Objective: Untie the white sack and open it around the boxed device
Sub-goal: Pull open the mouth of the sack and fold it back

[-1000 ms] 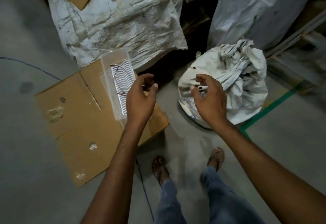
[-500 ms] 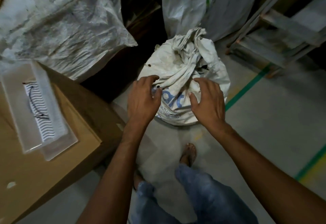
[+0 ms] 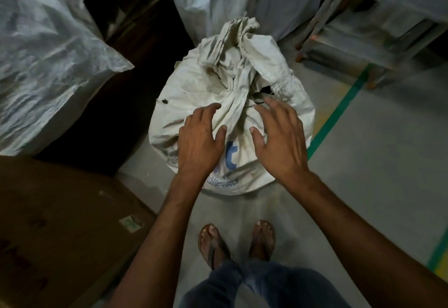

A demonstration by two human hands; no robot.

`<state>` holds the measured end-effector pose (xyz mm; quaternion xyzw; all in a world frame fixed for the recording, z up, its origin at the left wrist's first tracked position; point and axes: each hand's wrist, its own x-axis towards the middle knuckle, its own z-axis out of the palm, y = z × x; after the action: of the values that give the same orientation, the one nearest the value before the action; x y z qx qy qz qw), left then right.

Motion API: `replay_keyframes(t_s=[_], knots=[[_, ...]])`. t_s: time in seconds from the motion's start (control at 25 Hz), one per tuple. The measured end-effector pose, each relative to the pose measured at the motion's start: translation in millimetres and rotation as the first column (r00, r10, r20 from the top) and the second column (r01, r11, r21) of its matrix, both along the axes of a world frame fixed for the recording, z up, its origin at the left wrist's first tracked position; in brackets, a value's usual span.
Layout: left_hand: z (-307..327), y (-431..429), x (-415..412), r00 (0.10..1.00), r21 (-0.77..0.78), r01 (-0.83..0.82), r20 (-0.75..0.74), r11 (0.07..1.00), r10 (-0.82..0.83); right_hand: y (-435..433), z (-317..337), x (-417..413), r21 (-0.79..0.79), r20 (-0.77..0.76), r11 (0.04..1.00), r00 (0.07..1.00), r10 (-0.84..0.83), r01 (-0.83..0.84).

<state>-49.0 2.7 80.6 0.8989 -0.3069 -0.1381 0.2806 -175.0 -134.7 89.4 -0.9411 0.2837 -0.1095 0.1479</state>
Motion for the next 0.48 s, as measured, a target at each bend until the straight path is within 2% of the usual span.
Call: replay_keyframes(t_s=[0.28,0.4,0.48], knots=[[-107.6,-33.6,32.2,0.995,-0.121,-0.080,-0.062,0.989,0.073,-7.0,-95.4,42.2,-0.015,0.278,0.996,0.957,-0.081,0.088],[-122.2,-44.3,33.0,0.983,-0.210,-0.139,-0.148,0.968,0.109,-8.8,-99.9,41.0,-0.107,0.416,0.974,0.899,-0.138,0.199],[-113.3,-54.4,32.5,0.977,-0.265,-0.161,-0.176,0.951,0.117,-15.3,-87.1,40.5,-0.155,0.452,0.953,0.877,-0.165,0.259]])
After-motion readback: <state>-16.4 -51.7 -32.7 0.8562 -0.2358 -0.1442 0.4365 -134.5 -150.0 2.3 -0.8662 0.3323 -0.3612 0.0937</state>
